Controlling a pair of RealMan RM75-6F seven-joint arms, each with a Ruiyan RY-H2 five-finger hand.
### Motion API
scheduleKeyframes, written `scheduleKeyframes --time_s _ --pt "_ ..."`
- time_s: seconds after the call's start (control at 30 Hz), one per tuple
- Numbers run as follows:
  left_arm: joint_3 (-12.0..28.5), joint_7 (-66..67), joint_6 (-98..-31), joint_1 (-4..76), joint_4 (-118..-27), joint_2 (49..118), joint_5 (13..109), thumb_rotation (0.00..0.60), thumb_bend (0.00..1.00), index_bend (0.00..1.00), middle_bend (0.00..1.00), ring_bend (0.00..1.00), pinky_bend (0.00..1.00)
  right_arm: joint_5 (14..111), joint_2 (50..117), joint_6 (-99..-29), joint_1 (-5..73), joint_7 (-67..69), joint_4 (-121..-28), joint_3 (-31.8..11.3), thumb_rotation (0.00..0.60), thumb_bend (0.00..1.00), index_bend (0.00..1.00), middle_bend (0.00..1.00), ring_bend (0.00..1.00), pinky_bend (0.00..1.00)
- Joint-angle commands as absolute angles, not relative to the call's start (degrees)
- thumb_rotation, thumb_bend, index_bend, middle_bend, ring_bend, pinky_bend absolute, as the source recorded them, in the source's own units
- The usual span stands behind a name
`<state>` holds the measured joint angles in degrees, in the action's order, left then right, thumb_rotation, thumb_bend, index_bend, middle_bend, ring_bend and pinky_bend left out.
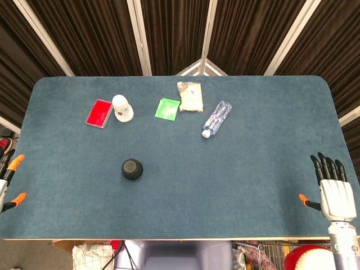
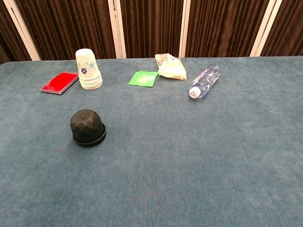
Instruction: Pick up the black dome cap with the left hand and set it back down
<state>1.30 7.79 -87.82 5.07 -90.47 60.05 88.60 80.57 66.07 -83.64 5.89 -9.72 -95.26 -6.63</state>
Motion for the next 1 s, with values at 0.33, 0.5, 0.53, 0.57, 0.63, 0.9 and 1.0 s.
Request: scheduleKeyframes --time_s 0.33,0.5,0.53,0.57,0.63,0.9,1.0 --pt "0.1 6.5 -87.4 5.3 -90.6 60.1 91.3 0.6 0.25 0.12 0.02 0.0 0.0 80.9 66.3 -84.5 5.9 -9.1 -95.1 -7.0 0.6 0.15 0.04 0.02 0.04 0.01" --pt "-0.2 4.9 -86.5 6.0 -89.4 60.9 92.0 0.6 0.21 0.11 0.03 0.0 0.0 80.7 66.2 -84.9 5.8 -9.3 -95.4 -7.2 0.6 0.15 0.04 0.02 0.04 0.01" --pt "-0.2 4.6 -86.0 6.1 -89.2 61.1 91.9 0.6 0.19 0.11 0.03 0.0 0.0 80.7 66.2 -84.8 5.7 -9.3 -95.4 -7.0 0.6 0.15 0.04 0.02 0.04 0.01" --pt "-0.2 4.1 -85.5 6.3 -89.1 61.3 91.8 0.6 0.18 0.11 0.03 0.0 0.0 80.7 66.2 -84.8 5.6 -9.2 -95.3 -6.9 0.6 0.15 0.04 0.02 0.04 0.01" --pt "-0.3 2.6 -84.3 7.0 -89.2 61.7 91.6 0.6 0.17 0.11 0.04 0.0 0.0 80.9 66.2 -84.7 5.6 -9.3 -95.4 -6.7 0.6 0.15 0.04 0.02 0.04 0.01" --pt "0.4 -4.0 -77.8 10.9 -90.5 64.1 90.5 0.6 0.15 0.11 0.07 0.0 0.0 80.9 66.0 -84.0 5.6 -9.1 -95.4 -6.1 0.6 0.15 0.04 0.02 0.04 0.01" --pt "1.3 -4.6 -74.0 13.2 -91.7 66.3 88.8 0.6 0.15 0.12 0.1 0.0 0.0 80.6 66.4 -83.6 5.9 -9.5 -95.4 -6.3 0.6 0.15 0.04 0.02 0.04 0.01"
